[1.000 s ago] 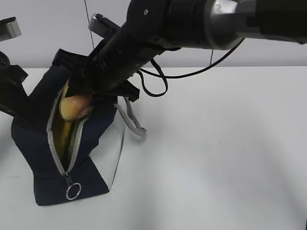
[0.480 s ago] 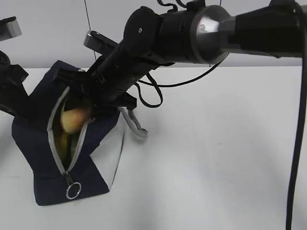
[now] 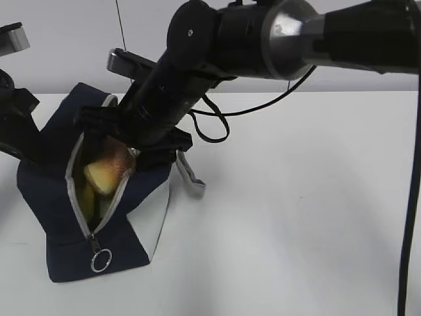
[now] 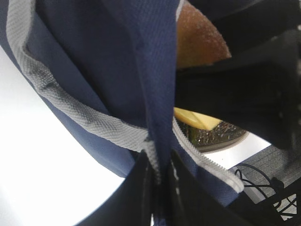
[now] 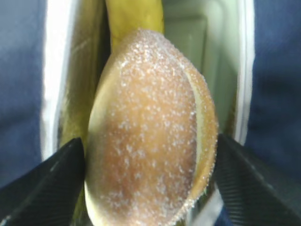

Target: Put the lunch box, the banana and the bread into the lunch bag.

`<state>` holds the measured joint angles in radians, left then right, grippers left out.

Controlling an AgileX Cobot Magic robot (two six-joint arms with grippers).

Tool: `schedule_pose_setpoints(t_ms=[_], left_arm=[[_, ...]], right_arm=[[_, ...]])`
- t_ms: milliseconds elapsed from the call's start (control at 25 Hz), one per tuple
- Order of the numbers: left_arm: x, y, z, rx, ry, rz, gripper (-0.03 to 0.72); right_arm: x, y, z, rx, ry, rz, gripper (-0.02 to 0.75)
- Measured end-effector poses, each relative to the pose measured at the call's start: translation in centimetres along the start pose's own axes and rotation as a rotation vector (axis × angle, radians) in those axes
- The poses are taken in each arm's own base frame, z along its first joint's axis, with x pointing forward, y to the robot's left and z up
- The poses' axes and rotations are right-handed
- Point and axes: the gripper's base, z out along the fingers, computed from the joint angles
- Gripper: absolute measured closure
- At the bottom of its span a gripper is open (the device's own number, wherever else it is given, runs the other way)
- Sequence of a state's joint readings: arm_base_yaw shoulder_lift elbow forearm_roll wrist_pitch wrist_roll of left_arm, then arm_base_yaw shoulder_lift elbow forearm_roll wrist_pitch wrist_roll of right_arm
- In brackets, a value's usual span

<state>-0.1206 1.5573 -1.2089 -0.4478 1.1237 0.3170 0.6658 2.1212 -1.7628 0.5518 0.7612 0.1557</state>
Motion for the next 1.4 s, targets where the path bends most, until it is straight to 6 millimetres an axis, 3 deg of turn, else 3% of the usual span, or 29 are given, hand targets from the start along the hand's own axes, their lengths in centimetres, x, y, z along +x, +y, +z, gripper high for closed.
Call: schedule_pose_setpoints(t_ms=[360, 640, 880, 1200, 1400], left_arm=[[0.0, 0.0, 0.0, 0.002, -0.001, -0.001, 0.662], [0.0, 0.0, 0.0, 0.002, -0.001, -0.001, 0.662], [0.0, 0.0, 0.0, 0.002, -0.001, -0.001, 0.662], [0.0, 0.0, 0.0, 0.002, -0.001, -0.001, 0.662], [0.0, 0.0, 0.0, 0.002, -0.001, -0.001, 0.662]], right_arm=[[-0.9, 1.1, -1.6, 0.030, 0.019, -0.089, 0.087], [-1.0, 1.0, -1.6, 0.043, 0.004, -0.100, 0.169], [-1.0, 0.9, -1.5, 0.044, 0.008, -0.096, 0.076], [-0.9, 0.9, -1.5, 0.054, 0.033, -0.102, 0.064], [-1.7, 1.6, -3.0, 0.103, 0.027, -0.165, 0.065]])
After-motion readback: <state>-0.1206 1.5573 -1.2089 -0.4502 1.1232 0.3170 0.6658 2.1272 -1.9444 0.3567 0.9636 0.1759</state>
